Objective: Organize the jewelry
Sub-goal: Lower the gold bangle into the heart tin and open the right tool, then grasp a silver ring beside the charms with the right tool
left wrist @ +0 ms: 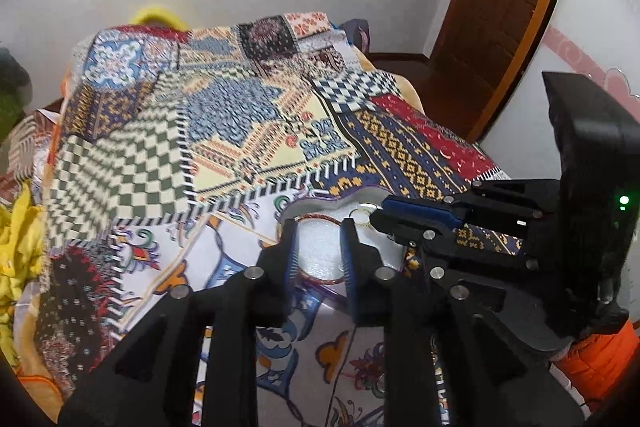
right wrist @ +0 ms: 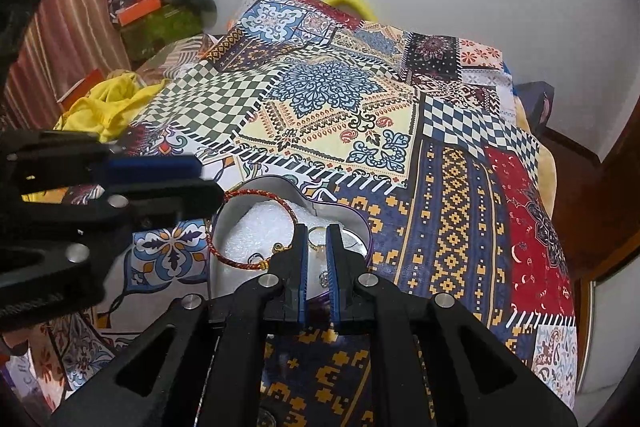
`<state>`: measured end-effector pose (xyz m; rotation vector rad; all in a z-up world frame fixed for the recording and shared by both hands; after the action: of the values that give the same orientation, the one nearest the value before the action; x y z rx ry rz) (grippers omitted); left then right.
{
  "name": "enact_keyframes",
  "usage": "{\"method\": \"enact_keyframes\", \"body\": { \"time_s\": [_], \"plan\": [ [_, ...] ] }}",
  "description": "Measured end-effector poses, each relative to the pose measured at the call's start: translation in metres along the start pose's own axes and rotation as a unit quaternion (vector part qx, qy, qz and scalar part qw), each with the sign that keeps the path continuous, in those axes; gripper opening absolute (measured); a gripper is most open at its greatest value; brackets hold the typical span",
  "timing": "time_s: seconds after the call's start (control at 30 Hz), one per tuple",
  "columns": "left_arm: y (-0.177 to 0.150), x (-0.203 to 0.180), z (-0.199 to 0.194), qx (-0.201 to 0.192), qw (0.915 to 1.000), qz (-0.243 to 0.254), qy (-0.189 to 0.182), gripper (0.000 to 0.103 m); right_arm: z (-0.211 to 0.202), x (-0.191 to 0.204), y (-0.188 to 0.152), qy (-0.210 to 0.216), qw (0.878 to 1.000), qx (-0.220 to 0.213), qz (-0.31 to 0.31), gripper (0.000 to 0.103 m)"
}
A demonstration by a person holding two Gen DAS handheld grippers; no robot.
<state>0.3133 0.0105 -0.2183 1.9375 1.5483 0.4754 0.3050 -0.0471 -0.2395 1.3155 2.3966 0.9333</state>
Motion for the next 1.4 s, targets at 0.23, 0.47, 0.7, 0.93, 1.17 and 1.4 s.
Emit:
{"method": "enact_keyframes", "body": {
  "time_s": [0.23,0.47,0.7,0.93,1.17,1.4],
  "plan": [
    [0.002,0.006,-0.026,-0.021,0.9996,0.002,0.021,0.031,-0.018,0.001,0.002,-0.002,1.000,-0.009,0.007,0.022],
    [-0.004,0.008,-0.047,-0.030,0.9990,-0.003,0.032,0.035,-0.045,0.003,0.002,-0.020,0.999,-0.030,0.010,0.034],
    [-0.019,0.009,-0.062,-0.030,0.9985,-0.012,0.044,0.039,-0.071,0.010,-0.005,-0.031,0.998,-0.047,0.016,0.038],
    [-0.042,0.005,-0.071,-0.018,0.9988,-0.023,0.040,0.040,-0.086,0.012,-0.022,-0.029,0.998,-0.048,0.042,0.038],
    [-0.068,-0.001,-0.065,0.010,0.9990,-0.016,0.039,0.040,-0.081,0.008,-0.048,-0.045,0.998,-0.028,0.046,0.038],
    [-0.095,-0.009,-0.052,0.039,0.9988,-0.019,0.020,0.040,-0.057,0.006,-0.087,-0.044,0.998,0.027,0.047,0.038]
  ]
}}
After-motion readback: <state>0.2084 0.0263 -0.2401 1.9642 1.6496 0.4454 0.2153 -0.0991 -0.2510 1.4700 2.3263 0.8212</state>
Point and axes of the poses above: each gripper's, at about its wrist camera, not at the fingertips, and z roughly the way its jaws point, x to its left, y to its top, the point moved 10 cm from there along z, roughly the way its jaws point, and after that the axes turned 4 degrees about z, right-handed, at the moved point
